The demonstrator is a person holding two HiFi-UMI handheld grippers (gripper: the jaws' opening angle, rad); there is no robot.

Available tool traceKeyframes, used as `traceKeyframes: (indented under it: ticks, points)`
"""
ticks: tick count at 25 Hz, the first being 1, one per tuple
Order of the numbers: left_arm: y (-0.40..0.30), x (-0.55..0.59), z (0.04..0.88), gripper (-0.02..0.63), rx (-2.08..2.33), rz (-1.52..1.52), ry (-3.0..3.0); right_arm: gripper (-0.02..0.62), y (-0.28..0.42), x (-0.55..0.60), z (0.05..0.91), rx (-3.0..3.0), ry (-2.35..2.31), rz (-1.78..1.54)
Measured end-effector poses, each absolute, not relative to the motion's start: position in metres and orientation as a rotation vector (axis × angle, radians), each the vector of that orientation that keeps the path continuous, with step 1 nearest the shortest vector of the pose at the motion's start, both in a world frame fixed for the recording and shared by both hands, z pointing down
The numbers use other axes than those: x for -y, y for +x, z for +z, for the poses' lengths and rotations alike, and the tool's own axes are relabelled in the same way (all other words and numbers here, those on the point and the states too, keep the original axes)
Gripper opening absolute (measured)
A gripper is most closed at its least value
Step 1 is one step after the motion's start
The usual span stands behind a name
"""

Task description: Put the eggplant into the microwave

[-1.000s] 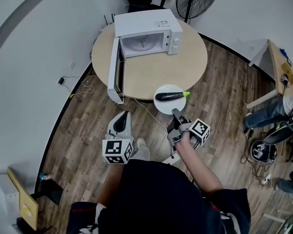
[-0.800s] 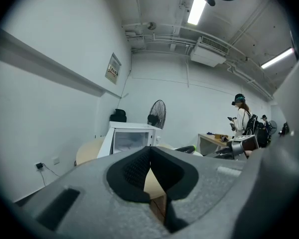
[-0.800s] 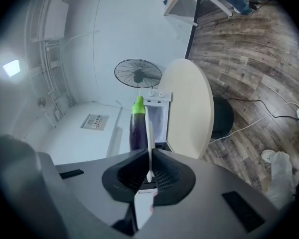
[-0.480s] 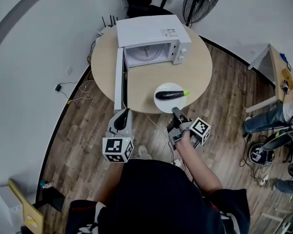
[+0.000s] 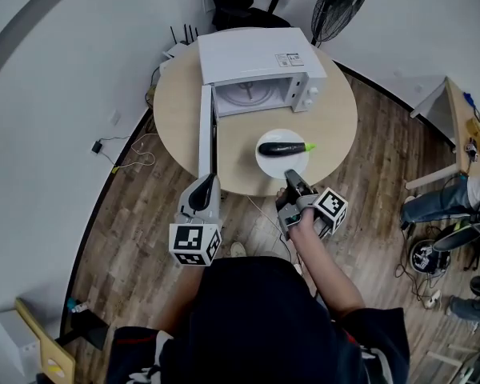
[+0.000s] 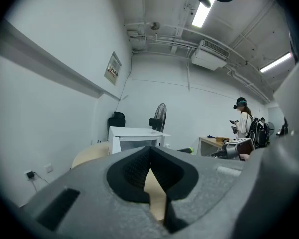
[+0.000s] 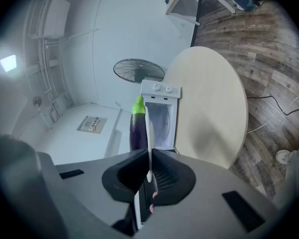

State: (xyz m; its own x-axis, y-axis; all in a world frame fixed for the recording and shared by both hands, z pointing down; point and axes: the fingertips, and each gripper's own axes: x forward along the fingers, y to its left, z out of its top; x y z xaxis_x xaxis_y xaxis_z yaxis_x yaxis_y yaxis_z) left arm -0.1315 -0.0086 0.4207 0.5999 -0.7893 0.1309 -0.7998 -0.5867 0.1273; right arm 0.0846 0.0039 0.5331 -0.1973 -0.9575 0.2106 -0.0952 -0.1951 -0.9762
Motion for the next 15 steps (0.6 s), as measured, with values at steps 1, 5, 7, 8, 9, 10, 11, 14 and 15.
traceKeyframes:
  ticks: [1,5,7,8,9,10,11,14,15]
  points:
    - [-0.132,0.008,0.421,0.017,1.329,0.093,2.65,0.02,0.084,-0.004,0.533,-1.314,-1.322,-1.489]
    - [-0.131,0.011,0.423,0.017,1.332,0.101,2.647,0.02,0.084,0.002,0.536,-1.315,-1.328,-1.507]
    - [-0.129,0.013,0.424,0.017,1.331,0.104,2.645,0.02,0.084,0.006,0.539,-1.308,-1.329,-1.521]
    - [-0.128,0.015,0.424,0.017,1.331,0.105,2.643,0.02,0.084,0.008,0.54,-1.308,-1.325,-1.525]
    - [-0.127,0.017,0.424,0.017,1.333,0.105,2.64,0.02,0.085,0.012,0.54,-1.312,-1.318,-1.526]
    - [-0.126,0.02,0.424,0.017,1.338,0.105,2.637,0.02,0.086,0.016,0.54,-1.318,-1.308,-1.525]
    - [-0.125,0.023,0.423,0.017,1.345,0.103,2.635,0.02,0.087,0.021,0.539,-1.327,-1.299,-1.525]
    - [-0.12,0.036,0.419,0.017,1.386,0.096,2.629,0.02,0.093,0.039,0.538,-1.35,-1.292,-1.537]
    - [-0.12,0.041,0.418,0.017,1.403,0.092,2.622,0.02,0.096,0.047,0.537,-1.359,-1.287,-1.538]
